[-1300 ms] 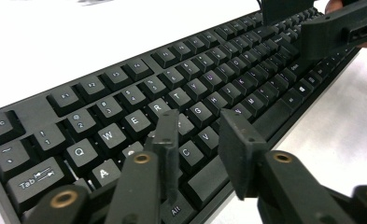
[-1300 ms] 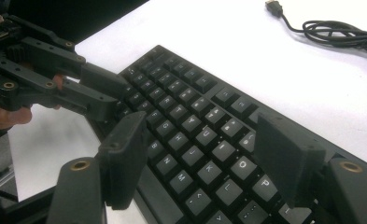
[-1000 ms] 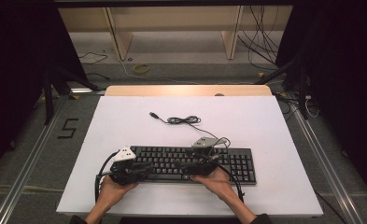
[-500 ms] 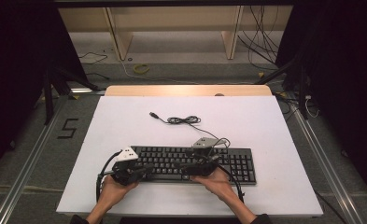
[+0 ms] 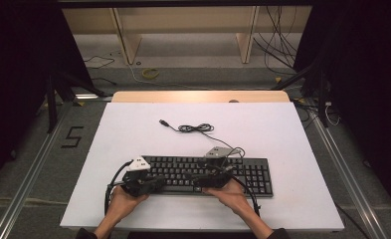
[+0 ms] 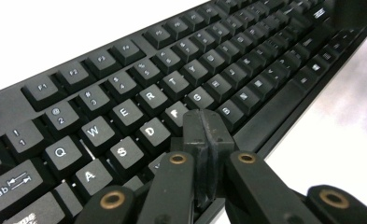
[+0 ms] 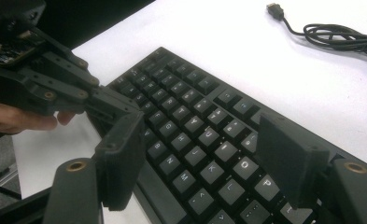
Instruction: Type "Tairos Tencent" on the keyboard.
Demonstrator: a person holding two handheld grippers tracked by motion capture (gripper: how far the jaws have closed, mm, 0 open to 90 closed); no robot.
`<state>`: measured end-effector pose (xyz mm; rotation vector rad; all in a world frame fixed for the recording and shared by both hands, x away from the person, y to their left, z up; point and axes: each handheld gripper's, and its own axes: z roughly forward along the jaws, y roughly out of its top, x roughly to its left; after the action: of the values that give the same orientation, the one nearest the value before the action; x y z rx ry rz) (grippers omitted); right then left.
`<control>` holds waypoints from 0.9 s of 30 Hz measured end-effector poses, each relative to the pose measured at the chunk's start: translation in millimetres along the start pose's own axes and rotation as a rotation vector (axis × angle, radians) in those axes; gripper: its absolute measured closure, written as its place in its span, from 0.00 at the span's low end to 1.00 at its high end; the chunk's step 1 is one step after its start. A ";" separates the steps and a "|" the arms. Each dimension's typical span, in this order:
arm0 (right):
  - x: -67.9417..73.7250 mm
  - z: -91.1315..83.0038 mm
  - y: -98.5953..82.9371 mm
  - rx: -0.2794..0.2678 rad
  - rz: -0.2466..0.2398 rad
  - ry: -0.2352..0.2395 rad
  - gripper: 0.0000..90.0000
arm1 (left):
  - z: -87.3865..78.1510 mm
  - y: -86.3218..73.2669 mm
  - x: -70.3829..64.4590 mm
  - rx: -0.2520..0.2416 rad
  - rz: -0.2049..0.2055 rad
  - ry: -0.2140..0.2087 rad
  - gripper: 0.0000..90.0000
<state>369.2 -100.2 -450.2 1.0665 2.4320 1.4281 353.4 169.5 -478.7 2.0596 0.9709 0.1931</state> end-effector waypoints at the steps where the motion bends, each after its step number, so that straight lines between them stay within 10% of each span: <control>1: 0.0 0.0 0.0 0.000 0.000 0.000 0.38 | 0.8 -0.4 0.2 0.011 -0.002 0.003 0.99; 27: -0.1 -1.2 0.8 0.001 0.003 -0.002 0.37 | -4.3 3.0 -3.1 -0.004 -0.007 0.013 0.96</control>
<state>369.2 -100.8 -449.0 1.0714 2.4314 1.4261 351.0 168.9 -473.1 2.0535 0.9854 0.2046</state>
